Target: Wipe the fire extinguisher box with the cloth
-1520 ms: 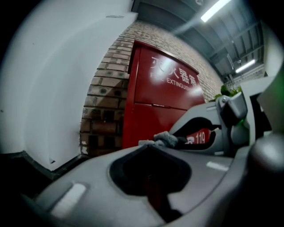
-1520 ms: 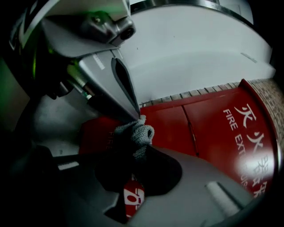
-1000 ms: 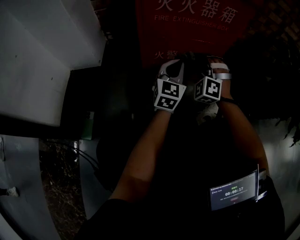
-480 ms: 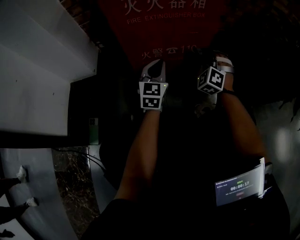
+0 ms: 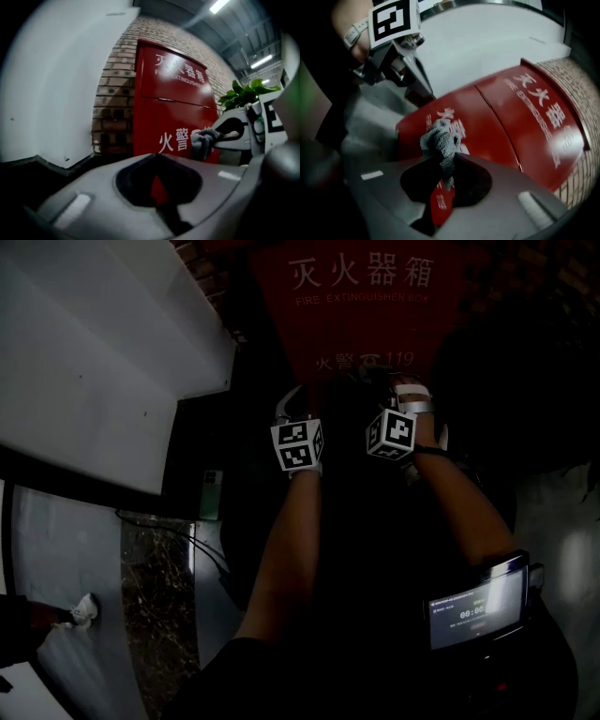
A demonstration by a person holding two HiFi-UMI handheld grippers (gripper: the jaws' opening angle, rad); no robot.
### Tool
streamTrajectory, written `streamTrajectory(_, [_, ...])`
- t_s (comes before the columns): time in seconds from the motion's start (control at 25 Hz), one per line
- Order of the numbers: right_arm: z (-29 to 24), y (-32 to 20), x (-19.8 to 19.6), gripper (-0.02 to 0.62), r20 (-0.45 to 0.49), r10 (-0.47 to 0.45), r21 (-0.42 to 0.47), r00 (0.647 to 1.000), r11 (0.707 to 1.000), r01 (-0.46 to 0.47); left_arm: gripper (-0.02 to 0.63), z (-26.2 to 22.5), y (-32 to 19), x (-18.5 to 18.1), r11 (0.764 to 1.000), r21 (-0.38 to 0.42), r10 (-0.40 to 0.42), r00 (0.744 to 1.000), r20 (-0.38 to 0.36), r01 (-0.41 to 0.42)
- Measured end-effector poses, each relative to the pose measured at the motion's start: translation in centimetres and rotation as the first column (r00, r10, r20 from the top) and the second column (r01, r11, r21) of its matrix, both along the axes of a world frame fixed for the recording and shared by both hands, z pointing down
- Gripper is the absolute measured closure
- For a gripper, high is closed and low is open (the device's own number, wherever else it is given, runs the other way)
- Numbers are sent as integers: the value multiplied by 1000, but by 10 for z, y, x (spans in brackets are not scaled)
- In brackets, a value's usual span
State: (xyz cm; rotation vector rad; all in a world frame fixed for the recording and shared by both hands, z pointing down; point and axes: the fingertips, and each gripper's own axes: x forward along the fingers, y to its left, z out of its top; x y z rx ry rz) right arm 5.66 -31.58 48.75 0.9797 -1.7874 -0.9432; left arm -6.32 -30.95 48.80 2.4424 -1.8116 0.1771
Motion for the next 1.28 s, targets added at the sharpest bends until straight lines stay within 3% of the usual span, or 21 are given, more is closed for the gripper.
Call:
streamTrajectory(0.2, [4,-5,-67,554,16,-79,27,997,997,78,603,5,2,-14,998,-19,-53,999,-3,53])
streamTrajectory(0.32, [11,-11,-94,554,31,-104,20,994,994,104,603,14,-4,-19,998,-24,-65,998,19,65])
streamTrajectory(0.48, [23,-16,-116,554,93,-141,1,986,990,141,603,15,-9,-26,996,-58,-75,997,-19,74])
streamTrajectory(0.8, [21,-27,-101,554,166,-111,-25,980,993,117,603,23,-30,-5,999,-53,-14,1000,1,14])
streamTrajectory(0.96, [38,-28,-83,554,143,-73,-69,987,994,83,603,19,-32,12,999,-37,29,1000,-4,-29])
streamTrajectory(1.28, [46,-33,-14,554,103,72,-91,992,994,-63,603,19,-27,70,979,-19,206,979,16,-205])
